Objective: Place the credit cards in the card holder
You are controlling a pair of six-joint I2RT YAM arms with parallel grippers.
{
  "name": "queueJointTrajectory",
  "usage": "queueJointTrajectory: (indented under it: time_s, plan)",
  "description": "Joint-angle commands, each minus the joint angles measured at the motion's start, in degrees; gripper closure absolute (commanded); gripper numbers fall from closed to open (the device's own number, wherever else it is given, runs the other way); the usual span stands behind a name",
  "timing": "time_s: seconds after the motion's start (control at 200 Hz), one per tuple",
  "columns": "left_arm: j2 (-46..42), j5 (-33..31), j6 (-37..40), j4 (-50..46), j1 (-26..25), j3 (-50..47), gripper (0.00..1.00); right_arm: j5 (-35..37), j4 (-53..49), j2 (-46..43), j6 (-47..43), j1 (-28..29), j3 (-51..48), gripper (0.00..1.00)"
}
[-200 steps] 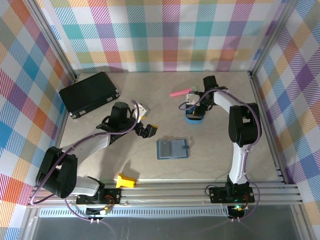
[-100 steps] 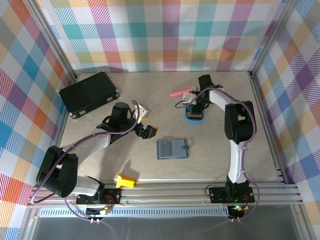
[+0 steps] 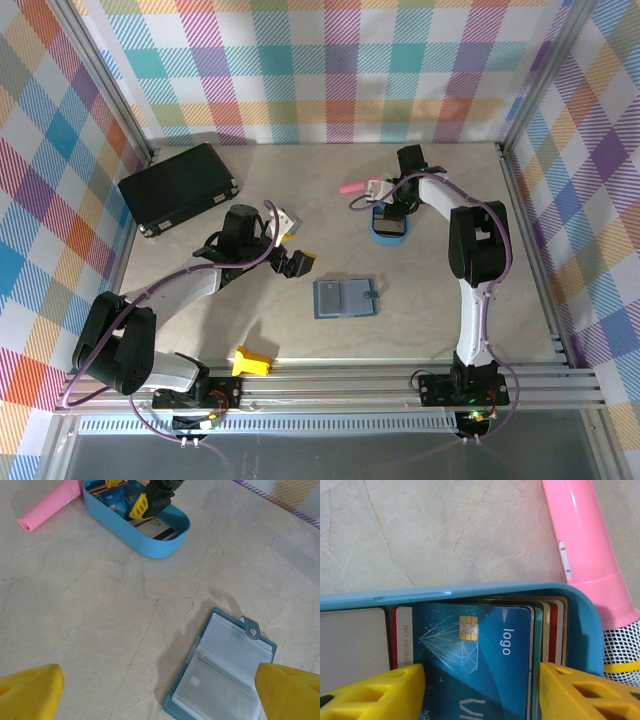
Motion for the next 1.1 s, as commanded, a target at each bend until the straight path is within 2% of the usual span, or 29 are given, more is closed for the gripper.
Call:
queueJointTrajectory:
  time_s: [0.0,0.23,0.735,0.97,1.095]
  plan:
    - [0.4,1.7,1.0,0.2,0.2,1.1,0.03,-0.3,0.6,0.2,1.0,-0.4,1.6,0.43]
    - [0.4,1.7,0.9,0.2,0.1,1.1,0.02,0.1,0.9,0.4,1.6,-0.8,2.4,0.52]
    - [0.6,1.4,1.1,0.0,-0.2,1.1,0.02,0.3,-0.8,0.0,2.2,-1.0,3.0,0.84]
    - [0.7,1.6,1.1,0.1,-0.2,1.2,0.02,-0.8,-7.4,-1.5,1.7,-0.9,3.9,1.0]
    - [0.6,1.9,1.2,0.1,-0.3,1.2,0.02,-2.7,-11.9,-3.4,1.9,-0.9,3.2,1.0]
